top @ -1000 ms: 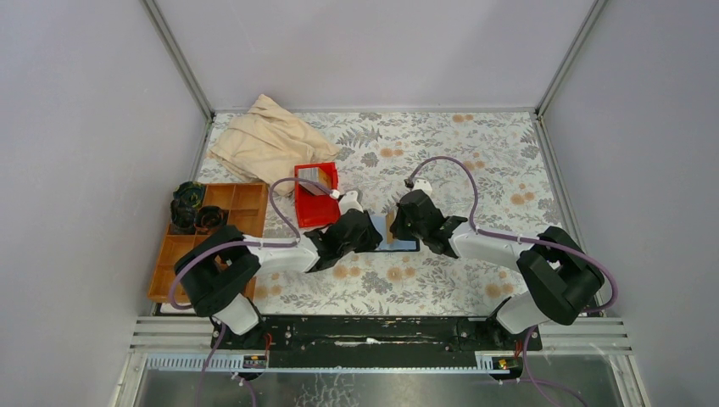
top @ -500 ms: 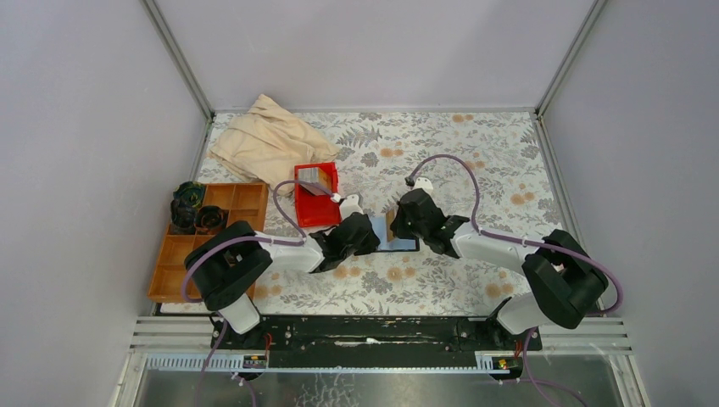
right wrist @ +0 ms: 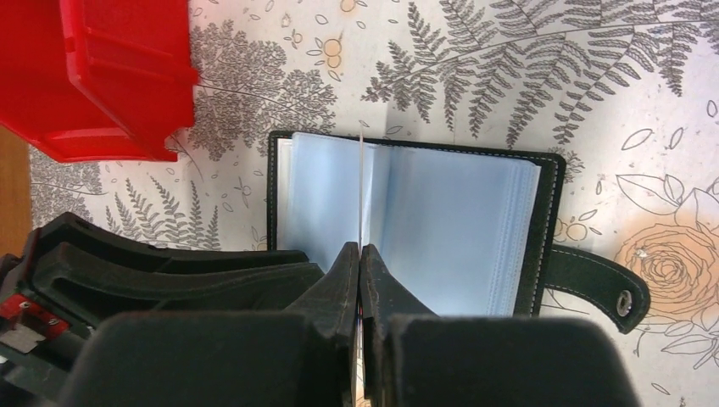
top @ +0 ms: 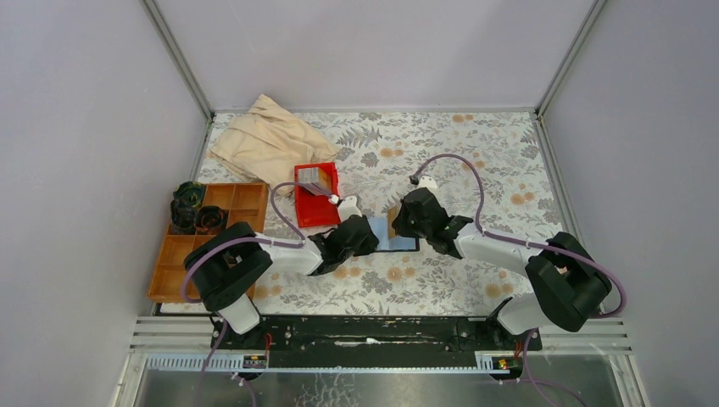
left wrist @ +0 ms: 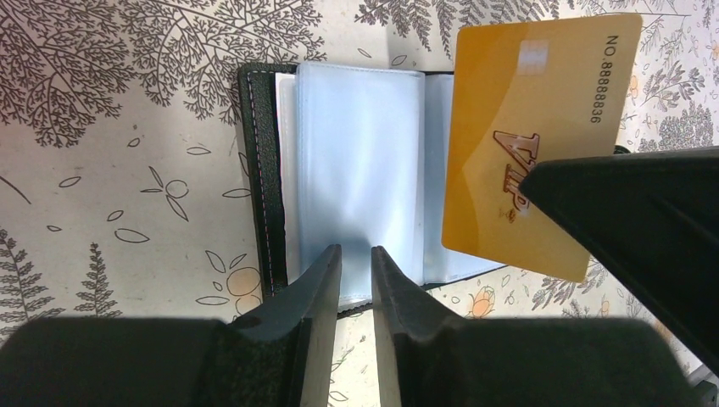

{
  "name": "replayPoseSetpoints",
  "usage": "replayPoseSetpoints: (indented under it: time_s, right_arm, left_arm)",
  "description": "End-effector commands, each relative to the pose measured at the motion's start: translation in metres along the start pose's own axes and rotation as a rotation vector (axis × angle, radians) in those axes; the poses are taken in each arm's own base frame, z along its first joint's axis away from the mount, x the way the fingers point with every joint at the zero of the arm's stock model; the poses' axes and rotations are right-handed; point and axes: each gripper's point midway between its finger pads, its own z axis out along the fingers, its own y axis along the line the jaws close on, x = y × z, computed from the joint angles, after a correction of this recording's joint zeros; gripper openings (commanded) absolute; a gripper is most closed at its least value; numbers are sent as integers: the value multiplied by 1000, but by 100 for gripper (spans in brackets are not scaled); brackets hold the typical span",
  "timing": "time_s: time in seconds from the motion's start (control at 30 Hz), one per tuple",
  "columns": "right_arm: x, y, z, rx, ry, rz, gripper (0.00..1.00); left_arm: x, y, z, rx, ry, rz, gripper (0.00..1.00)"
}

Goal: Put the credit cards into the card holder
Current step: Insert the credit card into the card holder.

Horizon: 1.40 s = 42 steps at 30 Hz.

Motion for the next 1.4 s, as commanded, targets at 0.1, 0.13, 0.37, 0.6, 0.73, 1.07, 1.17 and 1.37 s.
replayPoseSetpoints:
  time_s: [0.1, 0.13, 0.37, 0.6, 0.73, 1.07, 1.17, 1.37]
  right_arm:
    - [-5, 2, 0, -52, -24, 58, 0]
    - [-4, 2, 1, -61, -22, 65, 0]
    - [6, 1, 6, -90, -1, 105, 0]
    - [14, -5, 9, -98, 9, 141, 0]
    - [18, -8, 9, -96, 12, 151, 0]
    - [27, -15, 12, -103, 16, 190, 0]
    - [30, -19, 12, -100, 16, 205, 0]
    - [37, -23, 12, -110, 21, 229, 0]
  left_arm:
    - [7, 31, -1, -98, -3, 46, 27]
    - [7, 32, -1, -99, -3, 47, 27]
    - [8, 35, -2, -108, -3, 49, 27]
    - [12, 38, -2, -110, 3, 45, 27]
    - [11, 38, -2, -111, 1, 45, 27]
    - [14, 42, -3, -117, 6, 45, 27]
    - [15, 43, -3, -121, 5, 44, 27]
    - [14, 47, -5, -134, 1, 47, 27]
